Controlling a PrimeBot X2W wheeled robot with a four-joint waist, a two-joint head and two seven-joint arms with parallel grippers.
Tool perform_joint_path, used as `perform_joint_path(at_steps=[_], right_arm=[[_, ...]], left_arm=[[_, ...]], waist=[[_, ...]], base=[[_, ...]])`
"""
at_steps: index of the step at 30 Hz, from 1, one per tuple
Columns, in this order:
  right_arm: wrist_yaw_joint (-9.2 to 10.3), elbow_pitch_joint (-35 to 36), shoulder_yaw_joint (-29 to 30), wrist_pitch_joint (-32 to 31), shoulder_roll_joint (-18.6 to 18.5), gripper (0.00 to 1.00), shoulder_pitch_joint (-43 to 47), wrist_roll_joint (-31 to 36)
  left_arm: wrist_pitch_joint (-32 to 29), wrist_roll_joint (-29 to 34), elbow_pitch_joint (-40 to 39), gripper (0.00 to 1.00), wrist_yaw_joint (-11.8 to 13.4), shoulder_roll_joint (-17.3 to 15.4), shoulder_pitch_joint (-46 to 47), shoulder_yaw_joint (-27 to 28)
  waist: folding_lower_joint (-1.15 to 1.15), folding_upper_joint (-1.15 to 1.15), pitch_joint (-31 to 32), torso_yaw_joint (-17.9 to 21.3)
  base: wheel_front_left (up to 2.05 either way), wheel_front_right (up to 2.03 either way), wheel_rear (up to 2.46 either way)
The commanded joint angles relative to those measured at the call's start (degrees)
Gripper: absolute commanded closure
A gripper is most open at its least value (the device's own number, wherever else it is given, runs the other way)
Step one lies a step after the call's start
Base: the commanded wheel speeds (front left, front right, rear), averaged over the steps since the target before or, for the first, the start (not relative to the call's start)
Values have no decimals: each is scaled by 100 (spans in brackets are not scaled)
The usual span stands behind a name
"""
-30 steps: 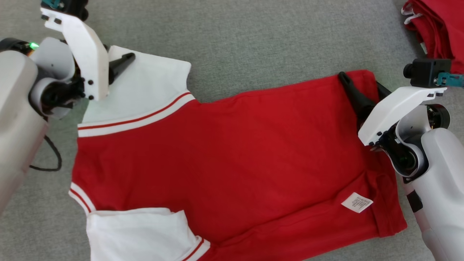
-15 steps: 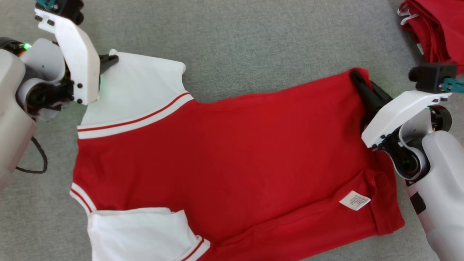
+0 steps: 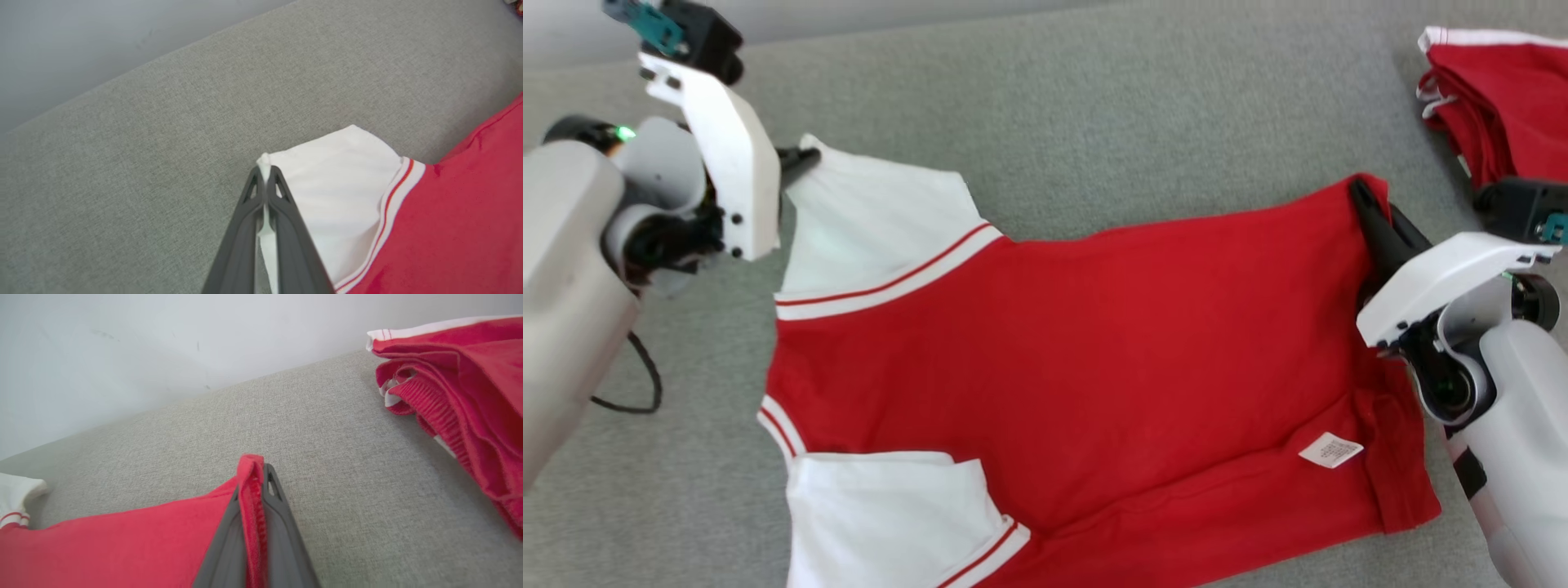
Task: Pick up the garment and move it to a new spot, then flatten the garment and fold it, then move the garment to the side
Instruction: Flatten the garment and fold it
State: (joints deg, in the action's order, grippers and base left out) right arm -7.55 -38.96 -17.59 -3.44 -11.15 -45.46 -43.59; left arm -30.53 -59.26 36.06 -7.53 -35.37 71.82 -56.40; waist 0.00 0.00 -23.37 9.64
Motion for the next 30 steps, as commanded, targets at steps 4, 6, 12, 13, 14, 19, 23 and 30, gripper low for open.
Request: perform_joint_path(at_steps=[4,6,12,13,14,19,23,30], right_arm=[[15,-45,-57,145,-176,100,219,-119],[15,-78,-124,164,-267,100,325,-149],[15,-201,-308,166,-505,100,562,-316],[15,-220,-345,150,-524,100,599,-359],[15,-236,-380,132,-552,100,629,-405],[15,-278,-567,117,-716,100,755,-555],[15,-302,-745,96,-824,100,848,-683],[15,-249,-1147,-49,-1086,100,980,-953]], left_arm=[[-66,-198,-203,100,11,-99,-181,-124],[-154,-293,-324,100,11,-151,-248,-209],[-578,-624,-842,100,11,-335,-486,-472],[-662,-698,-944,100,11,-376,-536,-508],[-753,-773,-1051,100,11,-425,-574,-551],[-1382,-1085,-1530,100,11,-683,-746,-744],[-1875,-1413,-2009,100,53,-881,-908,-818],[-2511,-1970,-2959,100,299,-1208,-1204,-929]], waist=[[0,0,364,-182],[0,0,505,-242],[0,0,911,-409],[0,0,970,-432],[0,0,1025,-455],[0,0,1248,-545],[0,0,1376,-581],[0,0,1506,-583]], base=[[0,0,0],[0,0,0],[0,0,0],[0,0,0],[0,0,0],[0,0,0],[0,0,0],[0,0,0]])
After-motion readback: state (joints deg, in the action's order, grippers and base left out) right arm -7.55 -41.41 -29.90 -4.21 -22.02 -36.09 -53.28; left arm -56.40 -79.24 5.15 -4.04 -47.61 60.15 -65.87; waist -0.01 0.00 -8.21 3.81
